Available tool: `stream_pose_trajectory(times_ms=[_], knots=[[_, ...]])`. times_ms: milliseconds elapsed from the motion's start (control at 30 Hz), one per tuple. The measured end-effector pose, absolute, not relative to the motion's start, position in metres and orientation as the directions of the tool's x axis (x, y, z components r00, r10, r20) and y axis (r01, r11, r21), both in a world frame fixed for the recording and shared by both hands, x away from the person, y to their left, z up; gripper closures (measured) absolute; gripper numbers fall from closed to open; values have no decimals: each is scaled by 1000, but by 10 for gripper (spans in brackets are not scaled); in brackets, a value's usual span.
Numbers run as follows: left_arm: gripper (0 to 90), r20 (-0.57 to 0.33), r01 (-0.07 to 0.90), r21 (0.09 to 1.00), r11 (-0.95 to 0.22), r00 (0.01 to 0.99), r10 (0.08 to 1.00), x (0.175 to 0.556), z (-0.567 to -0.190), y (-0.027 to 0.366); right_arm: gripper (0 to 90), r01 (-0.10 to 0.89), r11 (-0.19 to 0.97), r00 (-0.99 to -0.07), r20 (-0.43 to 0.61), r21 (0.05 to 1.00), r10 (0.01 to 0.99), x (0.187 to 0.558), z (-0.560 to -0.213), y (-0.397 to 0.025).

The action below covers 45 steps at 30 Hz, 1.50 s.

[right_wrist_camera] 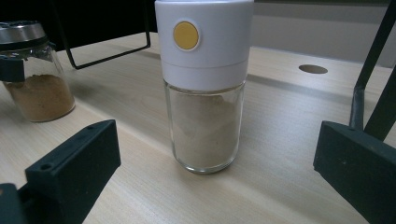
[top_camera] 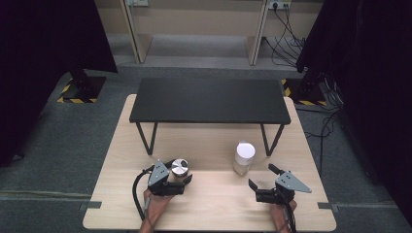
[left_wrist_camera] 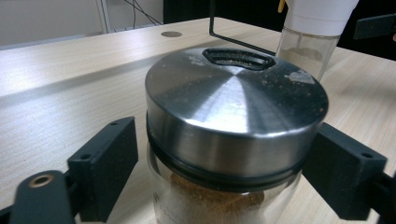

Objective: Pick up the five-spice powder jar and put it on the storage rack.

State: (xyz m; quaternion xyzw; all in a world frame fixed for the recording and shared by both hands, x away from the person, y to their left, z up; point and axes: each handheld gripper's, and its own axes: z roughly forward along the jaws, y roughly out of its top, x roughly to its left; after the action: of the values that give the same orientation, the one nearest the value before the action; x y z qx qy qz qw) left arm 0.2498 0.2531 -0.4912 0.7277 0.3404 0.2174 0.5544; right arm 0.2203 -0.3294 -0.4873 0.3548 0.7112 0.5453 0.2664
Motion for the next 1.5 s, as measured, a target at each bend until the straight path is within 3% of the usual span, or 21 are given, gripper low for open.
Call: stream_pose_trajectory(times_ms=[533, 1500], knots=[[303, -50, 242, 957, -160, 680, 732, 250, -493, 252, 6, 215, 156, -609, 7, 964, 793, 221, -487, -329], [314, -68, 269, 951, -150, 659, 749, 245, -479, 255, 6, 215, 154, -609, 9, 964, 793, 221, -487, -330]])
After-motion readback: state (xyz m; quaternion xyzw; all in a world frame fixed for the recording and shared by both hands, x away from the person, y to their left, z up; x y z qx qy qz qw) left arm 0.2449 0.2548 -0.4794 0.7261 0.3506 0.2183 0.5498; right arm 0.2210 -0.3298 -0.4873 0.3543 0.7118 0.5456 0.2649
